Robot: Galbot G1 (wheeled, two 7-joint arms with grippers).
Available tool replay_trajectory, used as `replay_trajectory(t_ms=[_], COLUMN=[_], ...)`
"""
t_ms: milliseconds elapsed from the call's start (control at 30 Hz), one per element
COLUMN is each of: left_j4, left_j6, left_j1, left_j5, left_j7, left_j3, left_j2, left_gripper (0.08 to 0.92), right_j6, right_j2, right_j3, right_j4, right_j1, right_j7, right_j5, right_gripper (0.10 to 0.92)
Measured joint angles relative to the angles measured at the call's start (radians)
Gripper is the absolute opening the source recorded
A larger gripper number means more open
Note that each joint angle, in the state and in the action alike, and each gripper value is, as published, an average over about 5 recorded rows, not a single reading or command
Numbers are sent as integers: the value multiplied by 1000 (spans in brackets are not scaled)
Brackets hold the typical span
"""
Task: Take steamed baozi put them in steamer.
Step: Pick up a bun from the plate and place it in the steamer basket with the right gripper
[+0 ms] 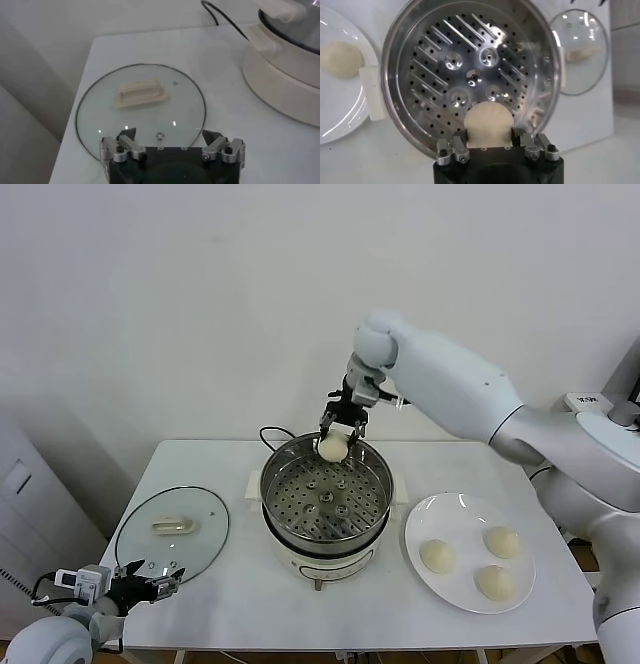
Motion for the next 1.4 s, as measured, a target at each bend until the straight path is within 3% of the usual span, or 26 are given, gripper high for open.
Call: replay_trajectory(t_ms=[733, 933, 1100, 1400], left_j4=[0, 0, -1, -5], left_j6=[-3, -4, -4, -2], left_j1=[-1, -1, -1, -2], left_j5=[2, 2, 3, 4], left_j7=[1, 1, 1, 1], left_j3=[3, 3, 4, 5], left_j2=[-7, -9, -13, -16], left_gripper=[823, 823, 823, 823], right_j6=[0, 0, 0, 0], right_j2=[73, 72, 52, -41], right_j3=[134, 149, 126, -42], right_j4=[-61, -59, -45, 0], right_j1=[-141, -150, -124, 26], right_j7=[37, 57, 63, 52], right_j5=[-270, -301, -263, 3], right_gripper=[549, 675, 800, 822])
